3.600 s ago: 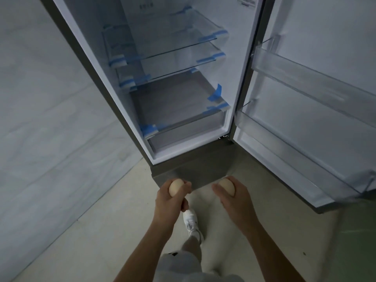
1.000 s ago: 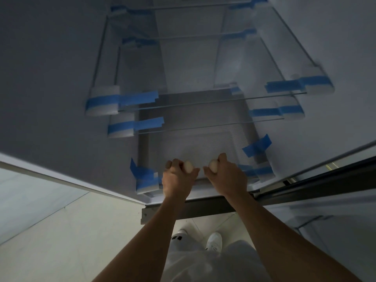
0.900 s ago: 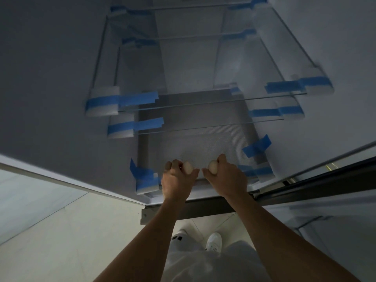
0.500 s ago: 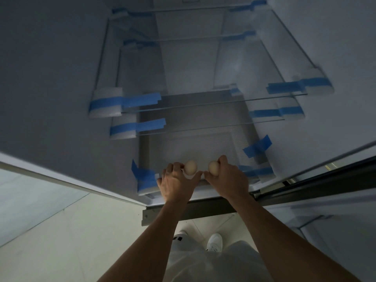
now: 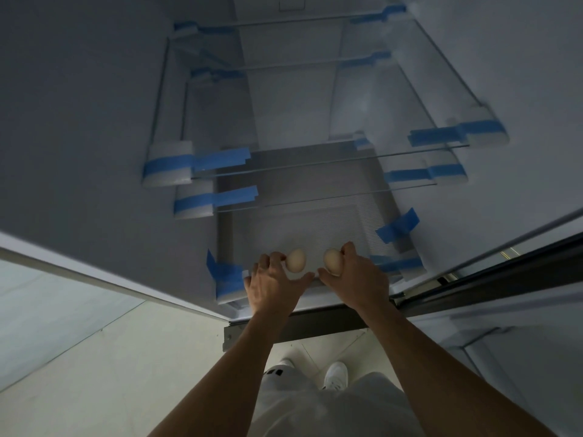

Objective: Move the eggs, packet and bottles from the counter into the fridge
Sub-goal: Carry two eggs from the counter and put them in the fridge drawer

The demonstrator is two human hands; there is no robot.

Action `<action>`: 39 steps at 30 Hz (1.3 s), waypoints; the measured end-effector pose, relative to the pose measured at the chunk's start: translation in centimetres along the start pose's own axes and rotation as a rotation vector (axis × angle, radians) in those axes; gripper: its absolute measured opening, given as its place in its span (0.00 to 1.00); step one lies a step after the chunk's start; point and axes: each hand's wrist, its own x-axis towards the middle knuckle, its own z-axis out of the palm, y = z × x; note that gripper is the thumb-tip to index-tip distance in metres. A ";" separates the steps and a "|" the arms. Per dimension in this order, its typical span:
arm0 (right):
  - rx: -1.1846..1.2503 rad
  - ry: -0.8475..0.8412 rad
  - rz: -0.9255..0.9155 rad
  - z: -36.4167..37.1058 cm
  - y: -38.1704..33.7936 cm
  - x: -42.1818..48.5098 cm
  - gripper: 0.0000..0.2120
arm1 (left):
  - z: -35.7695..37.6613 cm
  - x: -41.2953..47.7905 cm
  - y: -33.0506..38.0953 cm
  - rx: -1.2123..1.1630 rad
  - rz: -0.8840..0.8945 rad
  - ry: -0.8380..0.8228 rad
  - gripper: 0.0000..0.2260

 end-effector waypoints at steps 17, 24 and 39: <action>0.436 0.259 0.279 2.3 1.7 -9.0 0.14 | -2.2 1.7 -7.1 0.389 0.436 -0.253 0.47; 1.255 0.078 0.908 8.0 1.1 -6.6 0.20 | -2.1 2.3 -8.6 0.452 0.514 -0.178 0.31; 2.061 0.099 1.058 13.5 0.6 -2.4 0.33 | -1.0 2.9 -9.7 0.438 0.552 -0.132 0.31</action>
